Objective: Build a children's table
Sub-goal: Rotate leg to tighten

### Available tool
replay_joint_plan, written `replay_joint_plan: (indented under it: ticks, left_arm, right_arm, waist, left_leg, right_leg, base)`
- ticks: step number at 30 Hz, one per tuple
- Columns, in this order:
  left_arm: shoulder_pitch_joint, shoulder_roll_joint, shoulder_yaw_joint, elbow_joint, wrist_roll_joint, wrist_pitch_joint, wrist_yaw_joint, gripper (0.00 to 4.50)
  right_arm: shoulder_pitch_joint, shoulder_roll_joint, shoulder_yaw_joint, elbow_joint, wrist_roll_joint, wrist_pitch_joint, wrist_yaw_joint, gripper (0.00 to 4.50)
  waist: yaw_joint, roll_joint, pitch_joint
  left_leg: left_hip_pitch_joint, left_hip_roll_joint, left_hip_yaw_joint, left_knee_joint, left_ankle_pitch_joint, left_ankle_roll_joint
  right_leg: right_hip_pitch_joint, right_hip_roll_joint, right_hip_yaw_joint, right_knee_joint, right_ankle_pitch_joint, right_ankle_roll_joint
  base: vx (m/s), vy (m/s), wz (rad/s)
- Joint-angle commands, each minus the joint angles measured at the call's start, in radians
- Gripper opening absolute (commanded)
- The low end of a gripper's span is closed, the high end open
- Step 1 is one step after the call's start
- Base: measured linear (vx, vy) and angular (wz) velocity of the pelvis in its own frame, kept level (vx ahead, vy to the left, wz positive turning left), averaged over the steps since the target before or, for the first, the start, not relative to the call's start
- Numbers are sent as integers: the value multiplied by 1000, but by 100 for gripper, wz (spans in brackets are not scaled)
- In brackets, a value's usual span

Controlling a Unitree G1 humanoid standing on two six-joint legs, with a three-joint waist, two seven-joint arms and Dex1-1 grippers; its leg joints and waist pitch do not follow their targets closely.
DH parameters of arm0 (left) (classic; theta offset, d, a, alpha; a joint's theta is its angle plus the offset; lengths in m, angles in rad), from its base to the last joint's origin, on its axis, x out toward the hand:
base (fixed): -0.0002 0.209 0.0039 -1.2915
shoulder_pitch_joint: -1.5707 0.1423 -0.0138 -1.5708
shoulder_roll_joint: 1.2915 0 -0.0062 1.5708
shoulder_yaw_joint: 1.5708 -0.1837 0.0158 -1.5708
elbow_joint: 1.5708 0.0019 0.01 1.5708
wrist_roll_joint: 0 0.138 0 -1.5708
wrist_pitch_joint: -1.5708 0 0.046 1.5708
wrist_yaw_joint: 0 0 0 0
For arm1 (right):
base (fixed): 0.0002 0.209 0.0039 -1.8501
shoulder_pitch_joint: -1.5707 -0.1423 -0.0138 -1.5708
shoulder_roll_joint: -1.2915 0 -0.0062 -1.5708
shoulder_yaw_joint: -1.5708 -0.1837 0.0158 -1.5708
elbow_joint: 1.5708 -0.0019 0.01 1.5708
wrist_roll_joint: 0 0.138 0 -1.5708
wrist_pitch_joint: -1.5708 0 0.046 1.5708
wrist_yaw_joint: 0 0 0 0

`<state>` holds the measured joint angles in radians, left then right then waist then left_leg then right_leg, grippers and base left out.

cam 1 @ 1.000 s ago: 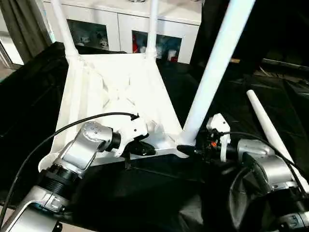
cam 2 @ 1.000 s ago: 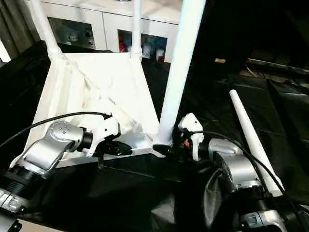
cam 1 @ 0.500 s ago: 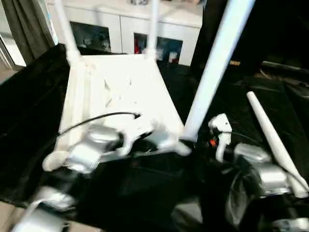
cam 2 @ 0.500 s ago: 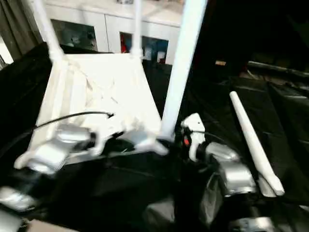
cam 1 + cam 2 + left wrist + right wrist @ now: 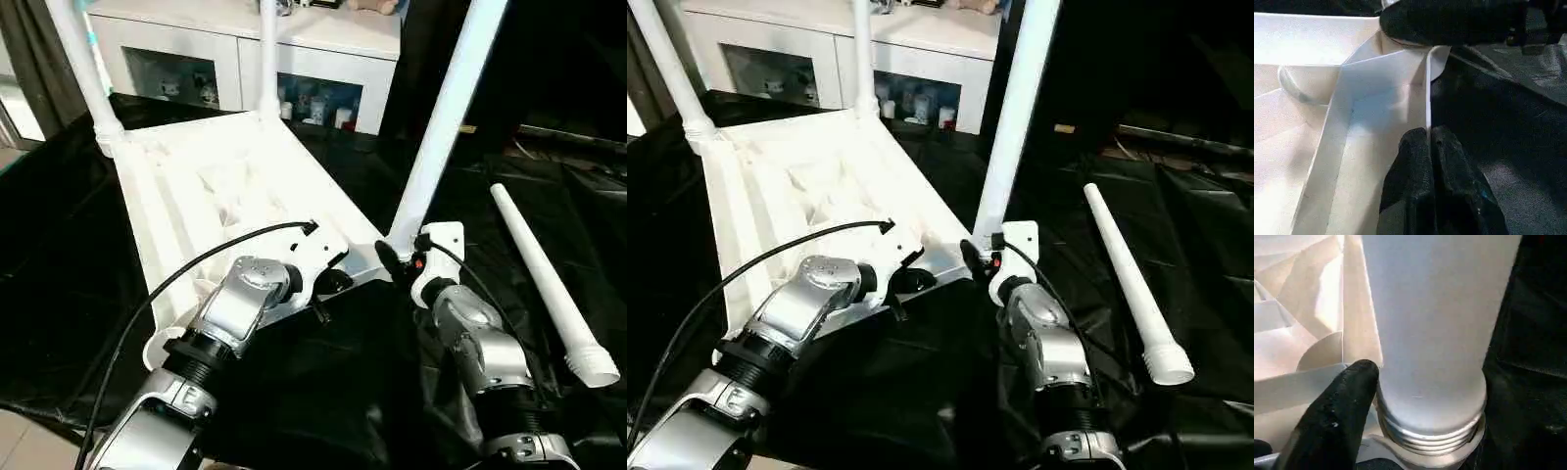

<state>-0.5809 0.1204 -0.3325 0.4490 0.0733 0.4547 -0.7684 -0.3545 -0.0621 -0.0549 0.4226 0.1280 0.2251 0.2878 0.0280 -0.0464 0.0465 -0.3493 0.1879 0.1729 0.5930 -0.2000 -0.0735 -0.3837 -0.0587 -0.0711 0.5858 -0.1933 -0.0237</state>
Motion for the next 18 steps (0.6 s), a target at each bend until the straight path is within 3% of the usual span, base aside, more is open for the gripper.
replay_joint_plan:
  ticks: [1,6,9,10,16,18]
  left_arm:
    - [-10,0,-42,-1,-8,-24,-38,0]
    - [14,104,-35,-39,-28,-74,-174,0]
    - [30,166,-45,-65,-50,-93,-279,0]
    - [33,177,-48,-70,-54,-93,-298,0]
    - [61,249,-74,-116,-89,-113,-432,0]
    - [63,256,-77,-119,-90,-116,-439,0]
  right_arm:
    - [7,-3,78,6,22,36,113,345]
    - [30,-182,125,-64,54,20,402,345]
    - [36,-262,124,-105,94,59,553,345]
    - [35,-273,122,-109,103,68,574,345]
    - [14,-333,155,-100,102,68,676,345]
    - [12,-339,159,-97,103,68,690,345]
  waist:
    - [-3,9,-45]
    - [1,5,-50]
    - [9,5,-53]
    - [8,5,-53]
    - [10,12,-58]
    - [10,12,-57]
  left_leg:
    - [6,46,-23,-89,-311,13]
    - [1,49,-14,-81,-240,50]
    - [-2,46,-10,-75,-178,72]
    - [-9,47,-12,-75,-157,81]
    - [0,54,-9,-70,-79,96]
    - [2,53,-8,-70,-97,95]
  right_leg:
    - [25,-89,52,-92,-392,-120]
    - [34,-89,56,-79,-294,-167]
    - [39,-89,58,-71,-227,-189]
    - [44,-89,57,-64,-205,-199]
    - [42,-84,55,-41,-33,-269]
    - [41,-85,56,-43,-47,-272]
  base:
    - [0,0,0]
    - [0,0,0]
    - [0,0,0]
    - [0,0,0]
    - [0,0,0]
    - [0,0,0]
